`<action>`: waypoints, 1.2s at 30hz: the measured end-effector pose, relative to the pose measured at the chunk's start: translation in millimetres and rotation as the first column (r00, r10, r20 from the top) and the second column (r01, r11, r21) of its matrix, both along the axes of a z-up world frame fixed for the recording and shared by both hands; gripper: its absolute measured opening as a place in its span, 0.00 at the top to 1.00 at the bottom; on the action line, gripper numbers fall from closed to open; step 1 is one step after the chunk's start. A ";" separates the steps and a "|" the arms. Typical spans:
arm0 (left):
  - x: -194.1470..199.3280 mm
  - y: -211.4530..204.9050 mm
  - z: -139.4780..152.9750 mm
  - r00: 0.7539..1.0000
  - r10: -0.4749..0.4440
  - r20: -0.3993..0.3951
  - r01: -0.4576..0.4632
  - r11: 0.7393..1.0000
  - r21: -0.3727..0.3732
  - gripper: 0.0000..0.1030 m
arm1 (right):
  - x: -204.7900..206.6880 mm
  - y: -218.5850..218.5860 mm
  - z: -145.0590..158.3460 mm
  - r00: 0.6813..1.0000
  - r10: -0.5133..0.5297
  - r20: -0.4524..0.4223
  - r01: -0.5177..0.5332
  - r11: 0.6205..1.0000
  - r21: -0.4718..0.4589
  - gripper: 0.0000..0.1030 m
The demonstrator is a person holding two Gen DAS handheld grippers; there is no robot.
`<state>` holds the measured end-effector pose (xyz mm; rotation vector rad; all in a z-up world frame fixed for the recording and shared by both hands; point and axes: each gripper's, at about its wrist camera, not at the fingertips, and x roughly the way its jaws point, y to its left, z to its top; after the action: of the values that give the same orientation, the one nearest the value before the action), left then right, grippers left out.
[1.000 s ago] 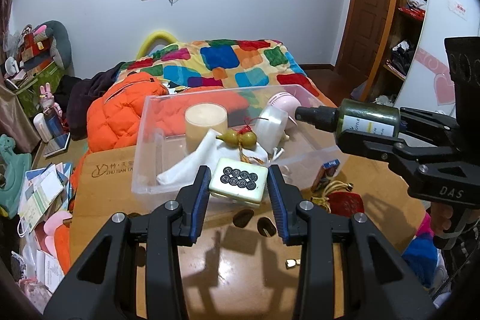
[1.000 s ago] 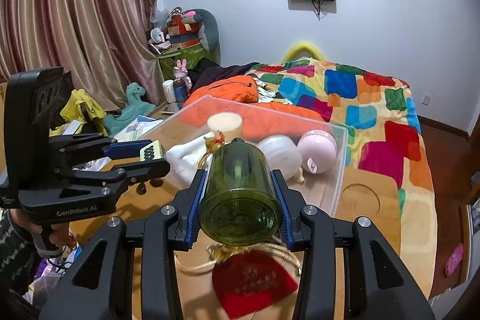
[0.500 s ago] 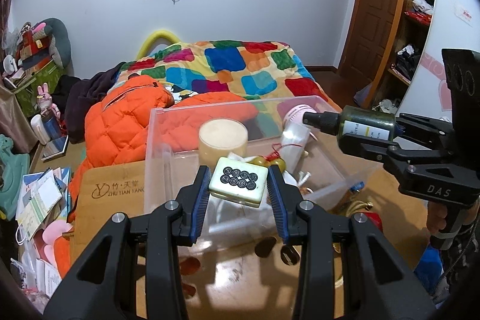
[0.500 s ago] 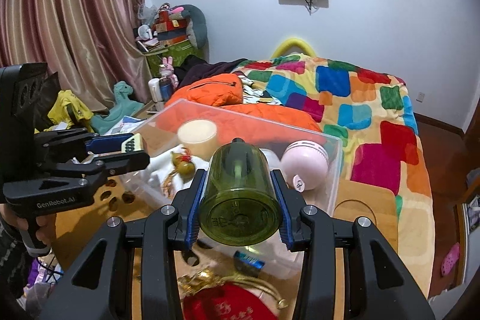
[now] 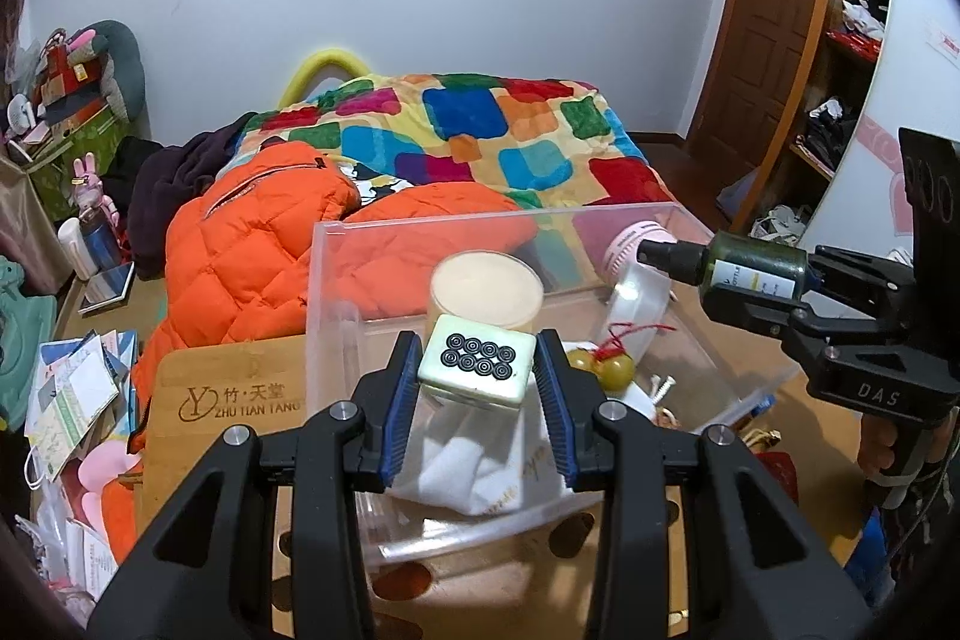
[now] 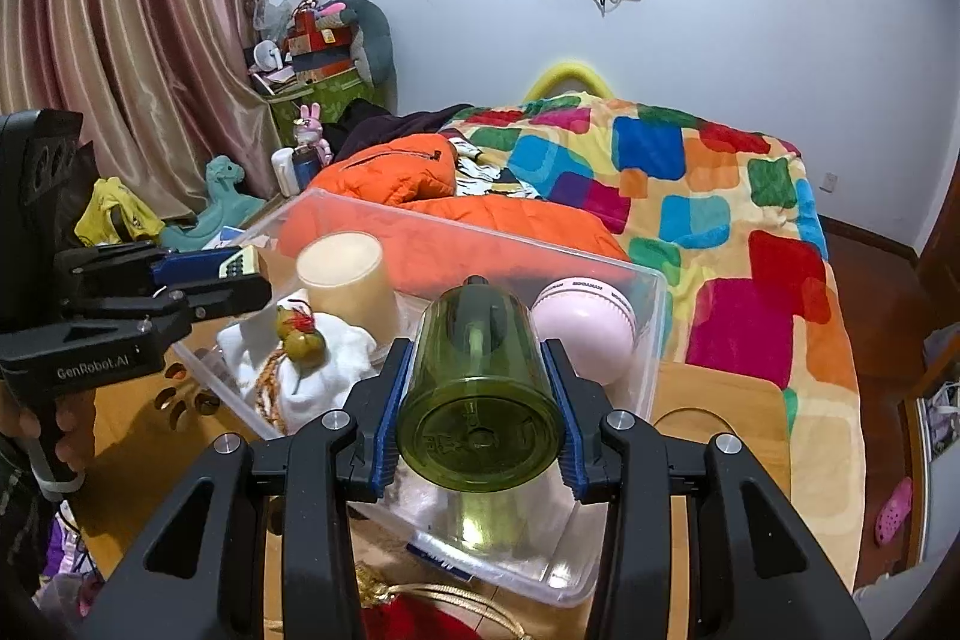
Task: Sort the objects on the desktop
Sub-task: 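Lower the tile into the bin and open left tool while right tool releases the bottle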
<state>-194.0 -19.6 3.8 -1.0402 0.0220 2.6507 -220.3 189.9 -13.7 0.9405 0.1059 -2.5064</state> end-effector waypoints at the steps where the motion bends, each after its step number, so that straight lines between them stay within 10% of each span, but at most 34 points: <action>1: -1.7 -0.5 -0.8 1.000 0.001 0.003 -0.001 1.000 0.002 0.63 | -1.3 0.0 -0.8 1.000 -0.001 0.001 0.001 1.000 0.002 0.63; 36: -3.9 5.8 -7.5 1.000 0.009 -0.001 -0.009 0.999 -0.040 0.50 | 0.7 -19.9 -12.9 1.000 -0.013 0.002 0.012 0.992 0.122 0.53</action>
<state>-197.9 -13.7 -3.7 -1.0545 0.0705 2.6693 -219.6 170.0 -26.5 0.9958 0.2553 -2.5335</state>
